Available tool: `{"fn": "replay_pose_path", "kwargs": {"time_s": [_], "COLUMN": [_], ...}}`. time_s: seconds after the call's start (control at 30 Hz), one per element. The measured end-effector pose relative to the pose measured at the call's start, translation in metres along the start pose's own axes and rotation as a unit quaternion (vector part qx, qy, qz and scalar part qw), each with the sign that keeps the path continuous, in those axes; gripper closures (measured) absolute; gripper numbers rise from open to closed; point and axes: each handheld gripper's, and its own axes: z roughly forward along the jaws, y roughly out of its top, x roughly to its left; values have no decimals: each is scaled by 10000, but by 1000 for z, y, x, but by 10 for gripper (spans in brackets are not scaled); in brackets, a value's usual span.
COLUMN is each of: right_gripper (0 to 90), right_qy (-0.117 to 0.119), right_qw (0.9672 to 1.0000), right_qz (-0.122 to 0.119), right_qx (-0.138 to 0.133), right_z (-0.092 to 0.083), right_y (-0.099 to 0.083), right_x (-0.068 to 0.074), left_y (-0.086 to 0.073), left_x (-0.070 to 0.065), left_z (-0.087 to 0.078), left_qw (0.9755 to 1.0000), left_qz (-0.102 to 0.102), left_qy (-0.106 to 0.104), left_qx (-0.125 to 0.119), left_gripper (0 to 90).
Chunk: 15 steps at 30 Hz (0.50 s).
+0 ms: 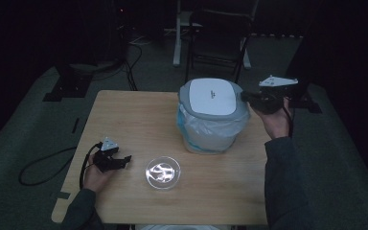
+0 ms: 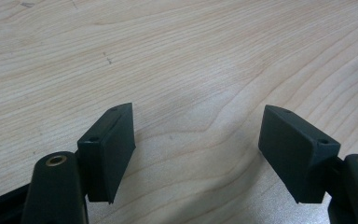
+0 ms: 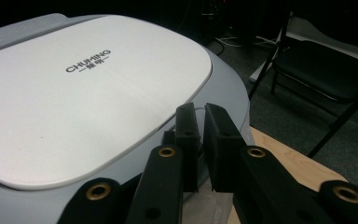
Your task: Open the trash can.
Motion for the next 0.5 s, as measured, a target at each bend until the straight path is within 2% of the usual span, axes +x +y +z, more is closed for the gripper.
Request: {"fn": "replay_pose_path", "kwargs": {"time_s": [0.27, 0.37, 0.43, 0.47, 0.5], "right_gripper": [878, 779, 779, 740, 663], "right_qy": [39, -102, -102, -156, -309], "right_qw": [9999, 9998, 9998, 9997, 9994], "right_qz": [82, 79, 79, 86, 102], "right_qx": [-103, -125, -125, -137, -146], "right_z": [-1, -2, -2, -3, -4], "right_y": [-6, -5, -5, -5, -6], "right_x": [-1, 0, 0, -1, -1], "left_y": [0, 0, 0, 0, 0], "left_x": [-1, -1, -1, -1, -1], "left_z": [0, 0, 0, 0, 0], "left_qw": [10000, 10000, 10000, 10000, 10000], "left_qz": [30, 46, 42, 63, 57], "left_qy": [28, 37, 42, 47, 46], "left_qx": [16, 25, 26, 31, 26], "left_gripper": [278, 278, 277, 277, 278]}}
